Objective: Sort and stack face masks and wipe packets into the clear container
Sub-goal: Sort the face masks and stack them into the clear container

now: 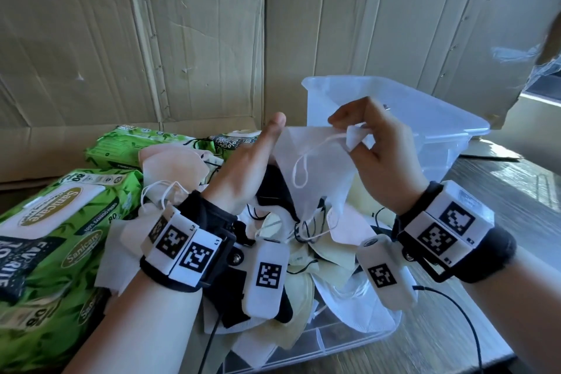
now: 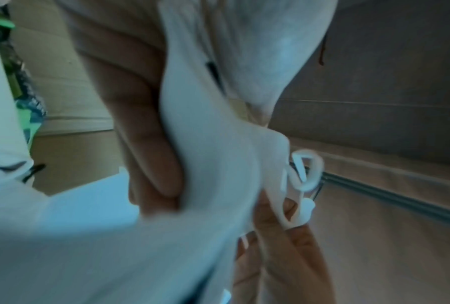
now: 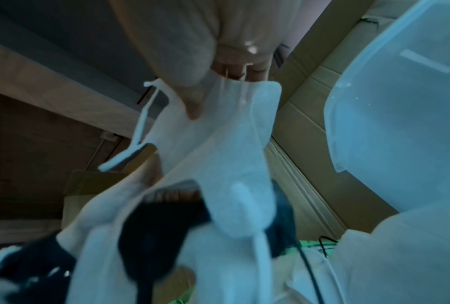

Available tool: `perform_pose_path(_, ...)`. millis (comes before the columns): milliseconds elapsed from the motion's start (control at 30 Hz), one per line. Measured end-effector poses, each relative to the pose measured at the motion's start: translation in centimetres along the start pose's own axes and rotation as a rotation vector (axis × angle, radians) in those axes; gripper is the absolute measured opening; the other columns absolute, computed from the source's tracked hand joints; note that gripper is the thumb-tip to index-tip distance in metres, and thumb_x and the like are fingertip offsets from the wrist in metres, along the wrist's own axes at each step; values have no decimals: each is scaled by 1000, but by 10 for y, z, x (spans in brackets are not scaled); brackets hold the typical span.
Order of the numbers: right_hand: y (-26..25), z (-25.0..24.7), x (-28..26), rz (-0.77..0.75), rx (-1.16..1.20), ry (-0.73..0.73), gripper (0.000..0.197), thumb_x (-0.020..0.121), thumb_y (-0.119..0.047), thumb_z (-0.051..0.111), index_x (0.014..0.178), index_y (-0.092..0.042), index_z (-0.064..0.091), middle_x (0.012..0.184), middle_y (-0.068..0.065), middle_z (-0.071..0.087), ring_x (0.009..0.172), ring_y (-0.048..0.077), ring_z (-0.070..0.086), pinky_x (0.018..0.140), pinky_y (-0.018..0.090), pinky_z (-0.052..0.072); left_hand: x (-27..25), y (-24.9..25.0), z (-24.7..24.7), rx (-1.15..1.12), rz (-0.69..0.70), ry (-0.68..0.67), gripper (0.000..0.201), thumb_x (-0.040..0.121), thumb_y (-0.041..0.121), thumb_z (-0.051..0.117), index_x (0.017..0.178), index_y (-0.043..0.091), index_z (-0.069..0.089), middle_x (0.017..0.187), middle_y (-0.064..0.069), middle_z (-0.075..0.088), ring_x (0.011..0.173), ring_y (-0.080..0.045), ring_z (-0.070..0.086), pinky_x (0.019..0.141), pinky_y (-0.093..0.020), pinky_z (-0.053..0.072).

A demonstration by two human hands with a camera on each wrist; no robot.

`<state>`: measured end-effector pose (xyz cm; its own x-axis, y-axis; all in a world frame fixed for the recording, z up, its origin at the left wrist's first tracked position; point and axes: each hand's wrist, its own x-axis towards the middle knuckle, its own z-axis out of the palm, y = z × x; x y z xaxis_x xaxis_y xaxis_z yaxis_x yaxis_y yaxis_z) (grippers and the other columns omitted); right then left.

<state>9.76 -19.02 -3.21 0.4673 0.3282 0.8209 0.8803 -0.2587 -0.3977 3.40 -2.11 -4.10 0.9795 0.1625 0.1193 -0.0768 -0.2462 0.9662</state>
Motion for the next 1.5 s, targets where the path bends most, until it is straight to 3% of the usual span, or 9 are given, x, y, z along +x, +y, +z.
perform_pose_path(100, 5, 2, -9, -65, 41, -211, 18, 74, -7, 46, 84, -1, 60, 94, 3, 60, 87, 19, 56, 77, 21, 42, -2, 2, 0, -122, 7, -74, 40, 73, 48, 61, 74, 10, 71, 52, -5, 64, 48, -14, 58, 51, -24, 45)
perform_pose_path(233, 13, -4, -17, -3, 88, -392, 24, 69, -6, 47, 86, -15, 62, 111, 8, 56, 104, 26, 52, 88, 20, 37, 4, -3, -4, -177, 76, 79, 9, 79, 1, 68, 81, 8, 72, 76, -12, 72, 66, -21, 67, 59, -26, 55)
perform_pose_path(467, 14, -3, -7, 528, 419, -242, 44, 89, -43, 53, 128, -26, 43, 102, -1, 59, 89, -2, 57, 76, 7, 41, 1, -1, -3, 9, 312, 93, 19, 76, 6, 74, 83, 24, 71, 83, 11, 73, 80, -8, 69, 77, -23, 54)
perform_pose_path(633, 17, -1, 0, 459, 380, 19, 26, 71, 1, 74, 61, -13, 55, 58, -8, 62, 63, 14, 57, 69, 29, 48, -2, 1, -1, 19, 314, 64, 7, 79, 12, 71, 84, 16, 73, 82, 6, 75, 78, -8, 70, 74, -19, 53)
perform_pose_path(833, 5, -7, 6, 344, 522, -106, 23, 76, 8, 66, 76, -13, 55, 57, -14, 59, 57, 2, 54, 60, 14, 45, -3, 3, -1, 65, 324, 56, 27, 68, 46, 77, 75, 20, 74, 81, -10, 73, 74, -9, 60, 67, -23, 41)
perform_pose_path(1033, -1, 1, 12, 426, 380, -89, 49, 71, -2, 76, 107, -24, 53, 46, -11, 50, 49, 6, 45, 62, 26, 41, -1, -3, 3, 168, 340, 41, 25, 66, 31, 79, 75, 8, 74, 76, -8, 73, 65, -25, 63, 55, -35, 45)
perform_pose_path(1167, -5, 3, 14, 442, 333, -54, 35, 65, -10, 81, 91, -22, 61, 50, -8, 59, 51, 10, 50, 61, 32, 46, 2, -7, 4, 181, 336, 67, 35, 75, 10, 77, 47, 23, 59, 44, 13, 49, 43, -2, 36, 44, -18, 26)
perform_pose_path(1300, -5, 6, 11, 415, 296, 52, 26, 63, -13, 83, 62, -27, 62, 60, 3, 65, 56, 20, 55, 63, 43, 50, -1, -3, 3, 179, 390, 63, 13, 76, 10, 75, 70, 20, 69, 63, 2, 61, 57, -5, 48, 54, -21, 37)
perform_pose_path(1500, -8, 7, 3, 221, 216, 221, 29, 63, -11, 81, 59, -33, 62, 63, -7, 66, 63, 19, 63, 66, 34, 54, 1, -2, 1, 87, 460, 134, 57, 67, 15, 72, 107, 46, 45, 85, -16, 65, 74, -32, 61, 72, -43, 51)
